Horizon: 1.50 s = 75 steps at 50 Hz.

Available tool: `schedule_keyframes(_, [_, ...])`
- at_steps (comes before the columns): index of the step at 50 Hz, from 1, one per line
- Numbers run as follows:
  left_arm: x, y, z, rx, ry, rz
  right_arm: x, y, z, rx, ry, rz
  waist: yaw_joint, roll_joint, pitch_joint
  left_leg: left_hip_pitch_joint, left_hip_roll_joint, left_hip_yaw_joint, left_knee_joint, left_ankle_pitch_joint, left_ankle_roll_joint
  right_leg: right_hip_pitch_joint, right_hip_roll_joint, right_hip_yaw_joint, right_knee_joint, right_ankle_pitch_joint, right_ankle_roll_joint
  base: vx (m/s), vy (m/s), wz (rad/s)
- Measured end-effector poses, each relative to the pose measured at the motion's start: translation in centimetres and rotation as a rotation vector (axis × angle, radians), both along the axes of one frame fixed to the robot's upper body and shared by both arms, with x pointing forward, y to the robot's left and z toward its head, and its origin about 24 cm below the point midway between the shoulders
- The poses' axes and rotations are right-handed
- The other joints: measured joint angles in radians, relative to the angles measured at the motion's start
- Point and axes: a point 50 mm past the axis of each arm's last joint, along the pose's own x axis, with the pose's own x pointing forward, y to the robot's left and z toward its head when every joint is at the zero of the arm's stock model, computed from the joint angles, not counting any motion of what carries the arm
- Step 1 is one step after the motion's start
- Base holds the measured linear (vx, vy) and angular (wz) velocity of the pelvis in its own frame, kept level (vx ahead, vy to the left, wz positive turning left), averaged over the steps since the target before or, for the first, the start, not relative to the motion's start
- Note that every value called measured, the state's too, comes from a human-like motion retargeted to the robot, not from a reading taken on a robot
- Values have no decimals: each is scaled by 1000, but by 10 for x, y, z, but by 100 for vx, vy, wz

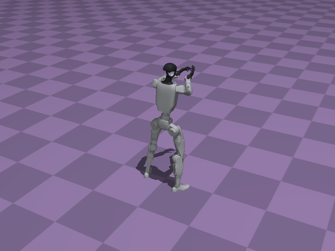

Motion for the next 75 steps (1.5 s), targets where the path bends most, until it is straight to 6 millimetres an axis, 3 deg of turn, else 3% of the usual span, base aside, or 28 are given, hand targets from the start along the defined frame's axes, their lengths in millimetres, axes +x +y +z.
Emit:
schedule_keyframes(6, [-10, -27, 1, 32, -20, -76, -11, -31, -3, 48, -58, -81, -270, 41, 7, 61, 54, 104, 30, 24, 84, -25, 48, 111, 17, -31, -22, 2, -28, -90])
schedule_keyframes(10, [-20, -48, 7, 84, -56, -124, -16, -59, -1, -164, -113, -233, -421, 64, -21, 103, 89, 157, 75, 56, 96, -35, 75, 188, 32, -57, -23, 10, -26, -104])
schedule_keyframes(12, [-31, -61, 19, 45, -99, -170, -31, -70, 14, -19, -189, -267, -471, 72, -26, 125, 103, 182, 104, 83, 90, -39, 87, 237, 26, -61, -12, 12, -24, -135])
schedule_keyframes(13, [-35, -67, 25, 74, -124, -189, -31, -78, 18, -186, -214, -318, -492, 73, -26, 138, 108, 192, 121, 97, 94, -40, 92, 266, 24, -63, -7, 12, -22, -148])
schedule_keyframes(14, [-42, -73, 33, 61, -154, -209, -38, -81, 28, -130, -255, -316, -510, 76, -22, 149, 112, 197, 139, 110, 97, -41, 97, 296, 22, -62, 3, 12, -21, -153])
schedule_keyframes(15, [-49, -79, 42, 27, -184, -230, -49, -82, 39, 40, -298, -281, -528, 80, -16, 161, 116, 199, 157, 123, 100, -42, 103, 326, 21, -61, 16, 12, -20, -157])
schedule_keyframes(17, [-62, -90, 56, 74, -271, -267, -53, -99, 59, -318, -405, -458, -558, 84, -13, 171, 118, 184, 203, 144, 131, -48, 111, 391, 22, -56, 43, 12, -18, -159])
schedule_keyframes(18, [-69, -95, 64, 59, -307, -283, -60, -100, 66, -292, -443, -473, -573, 88, -12, 174, 118, 173, 223, 157, 144, -49, 116, 421, 19, -51, 60, 13, -16, -152])
schedule_keyframes(20, [-86, -105, 80, 10, -379, -327, -83, -102, 84, -80, -543, -447, -601, 102, -7, 174, 119, 135, 262, 187, 152, -50, 128, 475, 10, -40, 98, 13, -15, -143])
schedule_keyframes(22, [-104, -114, 93, 35, -471, -367, -95, -114, 100, -238, -629, -588, -622, 119, -7, 168, 118, 85, 297, 219, 161, -47, 143, 525, -9, -28, 116, 13, -13, -138])
schedule_keyframes(23, [-114, -119, 100, 29, -514, -392, -106, -118, 108, -236, -687, -630, -627, 131, -10, 163, 116, 57, 312, 235, 162, -45, 150, 549, -21, -21, 122, 13, -11, -134])
schedule_keyframes(25, [-141, -128, 118, -8, -630, -456, -140, -115, 125, -35, -865, -605, -640, 152, 3, 153, 111, -4, 341, 267, 156, -39, 167, 597, -50, -10, 124, 12, -9, -131])
schedule_keyframes(29, [-190, -139, 138, -65, -847, -575, -194, -119, 147, -73, -1159, -797, -661, 193, 3, 136, 79, -150, 368, 342, 128, -19, 193, 677, -110, 17, 122, 13, -7, -112])
schedule_keyframes(35, [-260, -142, 155, -143, -1201, -684, -271, -113, 152, -144, -1579, -1141, -681, 236, -2, 131, 1, -372, 361, 451, 72, -7, 216, 775, -160, 38, 112, 12, -5, -85])
schedule_keyframes(40, [-294, -139, 159, -201, -1418, -692, -304, -109, 144, -167, -1768, -1389, -683, 255, -15, 141, -76, -562, 340, 536, 3, -8, 231, 837, -167, 37, 105, 10, -4, -63])
schedule_keyframes(47, [-303, -141, 157, -191, -1459, -721, -311, -111, 142, -195, -1799, -1474, -666, 261, -28, 157, -161, -735, 323, 610, -87, -15, 236, 895, -160, 23, 107, 6, 0, -43])
schedule_keyframes(51, [-298, -142, 158, -173, -1462, -697, -307, -112, 143, -219, -1782, -1487, -660, 253, -34, 177, -207, -758, 303, 630, -88, -8, 207, 911, -166, 18, 128, 6, 9, -18])
schedule_keyframes(59, [-293, -144, 157, -162, -1446, -689, -302, -114, 145, -223, -1753, -1470, -664, 248, -21, 179, -189, -734, 299, 606, -88, -5, 205, 889, -171, 22, 128, -2, 1, 9])
schedule_keyframes(67, [-289, -146, 155, -138, -1431, -681, -294, -119, 141, -184, -1702, -1455, -663, 249, -12, 137, -110, -618, 312, 475, -51, -42, 198, 806, -148, 30, 126, -10, 5, 53])
schedule_keyframes(75, [-265, -161, 146, 12, -1337, -622, -259, -135, 128, 97, -1452, -1307, -653, 246, 15, 129, -16, -350, 271, 255, 28, -76, 151, 655, -87, 14, 119, -15, 16, 101])
